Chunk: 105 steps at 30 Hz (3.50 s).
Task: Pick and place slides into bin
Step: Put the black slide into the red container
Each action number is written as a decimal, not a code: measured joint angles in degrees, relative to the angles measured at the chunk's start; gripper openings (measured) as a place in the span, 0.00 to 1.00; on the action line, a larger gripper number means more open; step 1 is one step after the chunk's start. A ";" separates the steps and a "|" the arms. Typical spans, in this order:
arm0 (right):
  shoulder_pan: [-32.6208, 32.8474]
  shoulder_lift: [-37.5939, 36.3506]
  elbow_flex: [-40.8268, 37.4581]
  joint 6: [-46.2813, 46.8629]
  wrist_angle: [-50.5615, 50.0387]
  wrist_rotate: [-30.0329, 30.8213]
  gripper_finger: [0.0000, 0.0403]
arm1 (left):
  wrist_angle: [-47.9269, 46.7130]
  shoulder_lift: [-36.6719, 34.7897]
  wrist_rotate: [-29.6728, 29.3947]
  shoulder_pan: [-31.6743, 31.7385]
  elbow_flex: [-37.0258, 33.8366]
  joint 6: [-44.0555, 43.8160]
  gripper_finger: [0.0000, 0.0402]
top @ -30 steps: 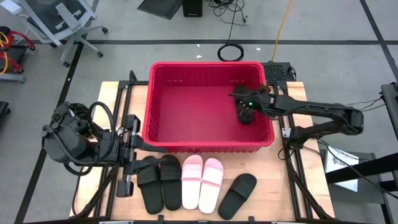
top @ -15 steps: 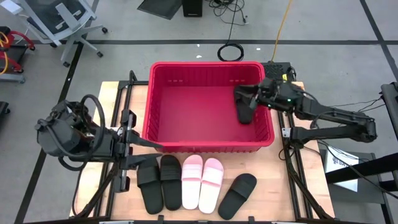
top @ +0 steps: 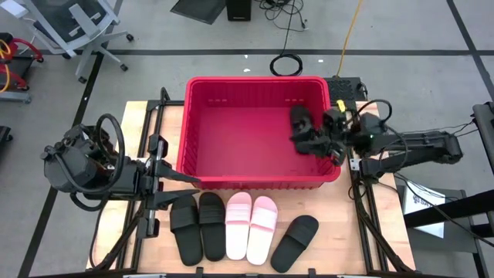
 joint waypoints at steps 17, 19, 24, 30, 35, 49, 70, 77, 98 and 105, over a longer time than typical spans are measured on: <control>32.44 11.86 -0.04 12.25 7.63 0.38 0.42 | 0.48 0.00 -0.10 1.22 0.00 -1.26 0.22; 33.86 12.18 -0.04 13.97 4.27 0.27 0.42 | 0.51 0.00 -0.10 1.92 0.00 -2.14 0.22; 35.59 12.33 2.82 12.04 -7.28 -2.59 0.42 | 0.45 0.00 -0.13 3.05 0.00 -3.76 0.22; 34.95 12.22 15.63 -2.52 -24.81 -4.36 0.42 | 0.43 0.00 -0.13 3.32 0.00 -6.06 0.22; 34.45 14.38 30.28 -16.73 -51.87 1.73 0.42 | 0.43 0.00 -0.13 3.30 0.00 -6.06 0.22; 37.70 35.64 50.98 -22.11 -88.33 18.58 0.42 | -4.75 0.01 -0.02 2.02 0.00 -6.23 0.22; 40.23 53.16 50.99 2.19 -101.83 27.40 0.42 | -5.18 0.02 1.54 -5.27 0.00 -0.88 0.22; 41.53 56.49 50.99 9.13 -102.36 27.52 0.42 | -5.20 0.00 1.56 -6.75 0.00 -0.56 0.22; 45.30 57.32 46.61 20.99 -106.93 27.10 0.42 | -6.47 0.00 1.57 -7.10 0.00 1.29 0.22; 45.54 57.33 43.69 22.03 -104.54 27.02 0.42 | -7.23 0.00 1.57 -7.10 0.00 1.22 0.22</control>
